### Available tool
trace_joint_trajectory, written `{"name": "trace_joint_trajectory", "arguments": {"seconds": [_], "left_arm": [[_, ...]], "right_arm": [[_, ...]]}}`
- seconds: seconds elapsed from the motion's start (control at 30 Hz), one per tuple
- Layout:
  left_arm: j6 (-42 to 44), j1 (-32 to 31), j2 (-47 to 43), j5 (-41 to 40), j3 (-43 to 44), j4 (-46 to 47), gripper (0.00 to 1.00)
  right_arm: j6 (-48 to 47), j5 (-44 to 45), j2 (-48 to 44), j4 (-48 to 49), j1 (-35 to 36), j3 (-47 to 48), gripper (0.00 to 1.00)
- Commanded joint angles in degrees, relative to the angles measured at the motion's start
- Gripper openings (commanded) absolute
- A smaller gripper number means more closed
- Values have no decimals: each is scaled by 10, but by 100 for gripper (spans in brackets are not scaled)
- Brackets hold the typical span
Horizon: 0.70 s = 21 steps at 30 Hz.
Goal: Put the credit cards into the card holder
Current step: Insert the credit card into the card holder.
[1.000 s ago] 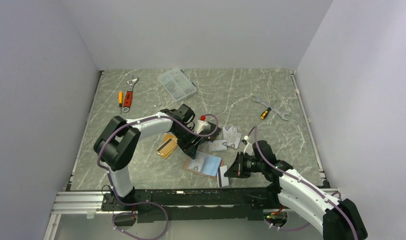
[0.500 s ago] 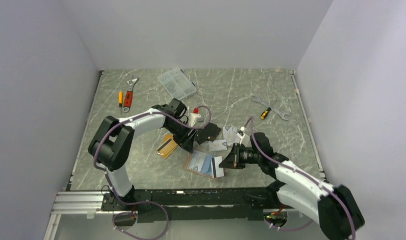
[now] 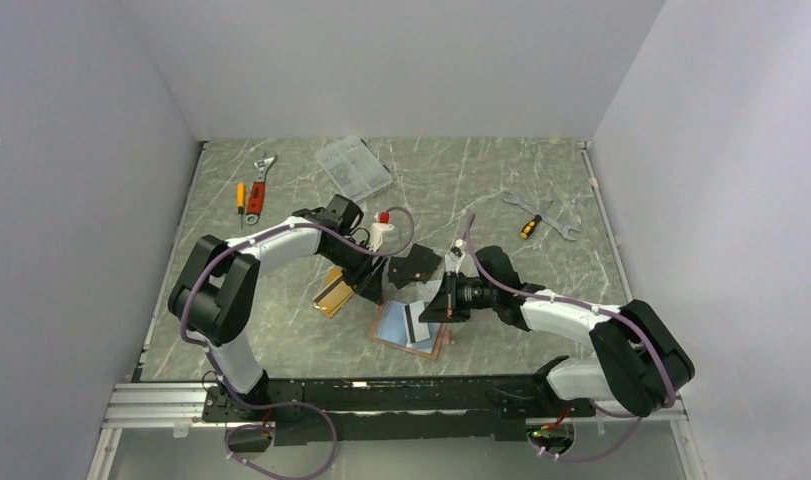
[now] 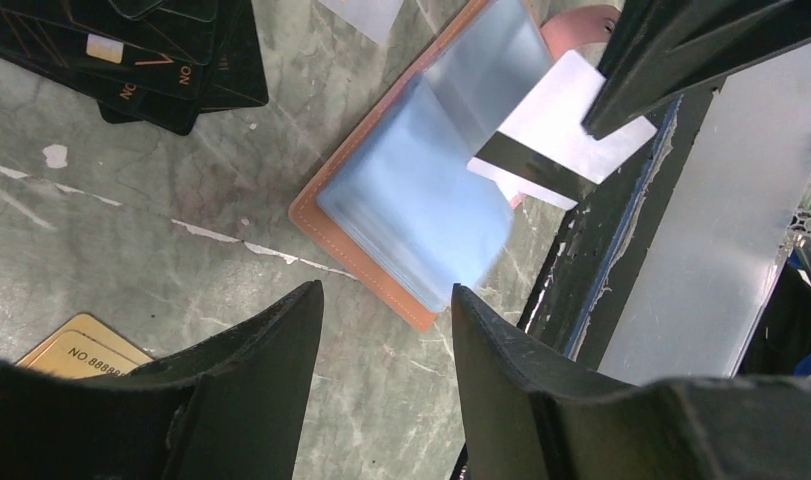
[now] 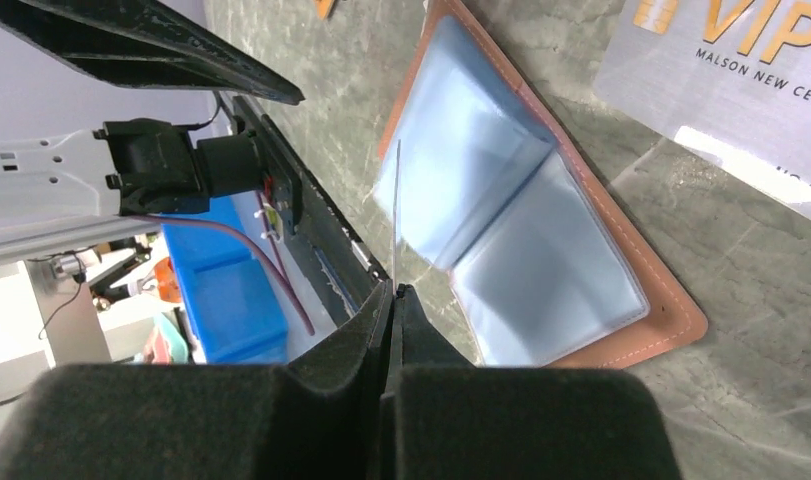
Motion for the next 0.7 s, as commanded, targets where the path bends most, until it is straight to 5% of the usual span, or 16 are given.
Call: {"name": "trace_joint_trajectory", "arguments": {"seconds": [0.0,0.27,0.67], "left_arm": [[46,2,-12,44,22,-16,56],[110,-2,44,85,77,-71,55],[89,-38,57,-19,24,-8,56]], "right_arm": [[-19,23,7,1,6,21,0],[-20,15,-36,-20,6,-27,0],[-5,-27,1,59,1,-71,0]]}}
